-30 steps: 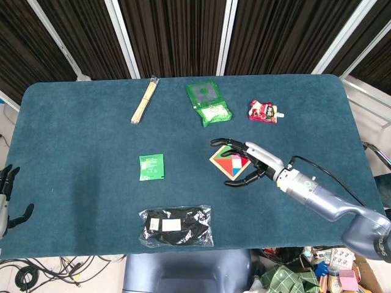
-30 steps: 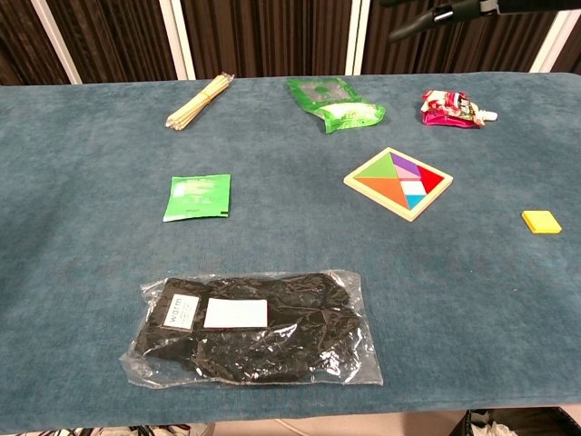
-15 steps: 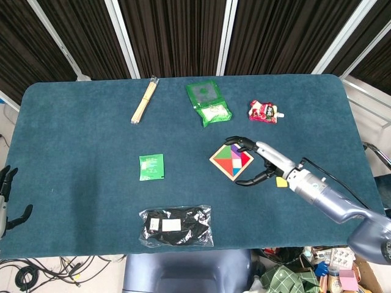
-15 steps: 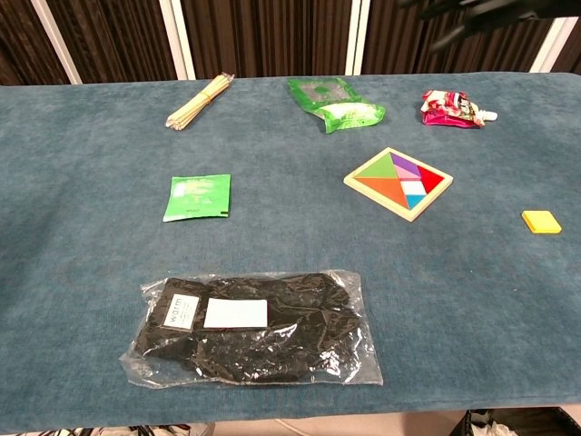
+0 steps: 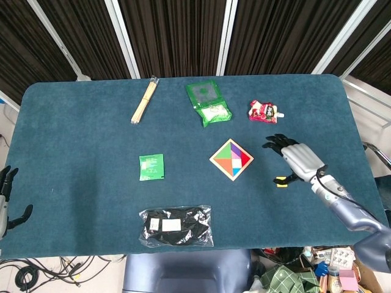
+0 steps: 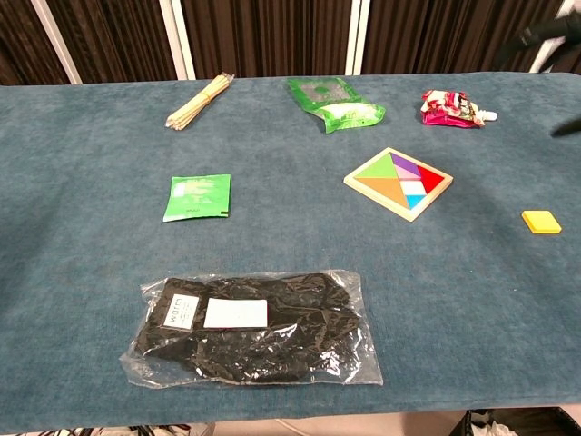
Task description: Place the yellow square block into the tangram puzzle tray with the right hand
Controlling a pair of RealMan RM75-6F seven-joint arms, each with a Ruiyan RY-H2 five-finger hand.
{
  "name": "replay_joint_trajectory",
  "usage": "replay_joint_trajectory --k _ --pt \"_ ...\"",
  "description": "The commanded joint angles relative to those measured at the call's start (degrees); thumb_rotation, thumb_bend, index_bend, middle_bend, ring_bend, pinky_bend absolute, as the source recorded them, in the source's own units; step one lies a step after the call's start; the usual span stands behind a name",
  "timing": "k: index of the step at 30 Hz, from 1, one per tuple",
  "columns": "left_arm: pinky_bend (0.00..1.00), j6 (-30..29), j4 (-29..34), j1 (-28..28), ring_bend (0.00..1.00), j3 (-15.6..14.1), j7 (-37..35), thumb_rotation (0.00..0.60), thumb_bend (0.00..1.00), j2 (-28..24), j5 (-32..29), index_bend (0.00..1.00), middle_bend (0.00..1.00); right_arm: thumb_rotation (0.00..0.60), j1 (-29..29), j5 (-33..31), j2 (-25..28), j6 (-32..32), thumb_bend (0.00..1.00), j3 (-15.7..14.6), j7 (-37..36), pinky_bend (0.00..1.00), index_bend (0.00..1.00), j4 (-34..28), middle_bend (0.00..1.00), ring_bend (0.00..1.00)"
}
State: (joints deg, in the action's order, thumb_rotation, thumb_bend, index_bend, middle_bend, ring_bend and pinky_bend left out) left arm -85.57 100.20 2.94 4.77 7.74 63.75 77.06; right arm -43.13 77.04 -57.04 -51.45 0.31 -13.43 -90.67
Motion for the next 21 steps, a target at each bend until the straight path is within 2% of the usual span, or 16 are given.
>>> replay_joint_trajectory --k 1,2,5,14,21 --pt "0.00 0.03 0.05 0.00 0.00 0.00 0.14 0.600 0.31 0.00 -0.06 0.00 0.00 0.600 4.11 -4.23 -5.66 -2.49 0.06 -1.69 9.50 0.14 0.25 4.59 0.05 0.00" --pt "0.00 0.01 0.06 -0.02 0.00 -0.02 0.19 0.600 0.31 -0.02 -0.06 0.00 0.00 0.600 4.43 -4.54 -6.85 -1.63 0.06 -2.50 11.45 0.14 0.27 6.41 0.05 0.00" --pt "0.00 -0.08 0.10 -0.02 0.00 0.06 0.16 0.600 0.31 0.00 -0.07 0.00 0.00 0.600 5.43 -5.57 -9.53 -1.75 0.06 -2.36 13.67 0.14 0.29 9.21 0.05 0.00" --pt "0.00 0.09 0.04 0.07 0.00 -0.02 0.46 0.600 0.31 0.10 -0.02 0.00 0.00 0.600 7.15 -7.65 -13.43 -0.64 0.06 -1.84 16.47 0.14 0.38 12.32 0.05 0.00" --pt "0.00 -0.07 0.02 -0.03 0.00 0.01 0.34 0.600 0.31 0.06 -0.01 0.00 0.00 0.600 8.09 -8.83 -16.75 -0.44 0.09 -0.17 16.26 0.14 0.39 14.80 0.05 0.00"
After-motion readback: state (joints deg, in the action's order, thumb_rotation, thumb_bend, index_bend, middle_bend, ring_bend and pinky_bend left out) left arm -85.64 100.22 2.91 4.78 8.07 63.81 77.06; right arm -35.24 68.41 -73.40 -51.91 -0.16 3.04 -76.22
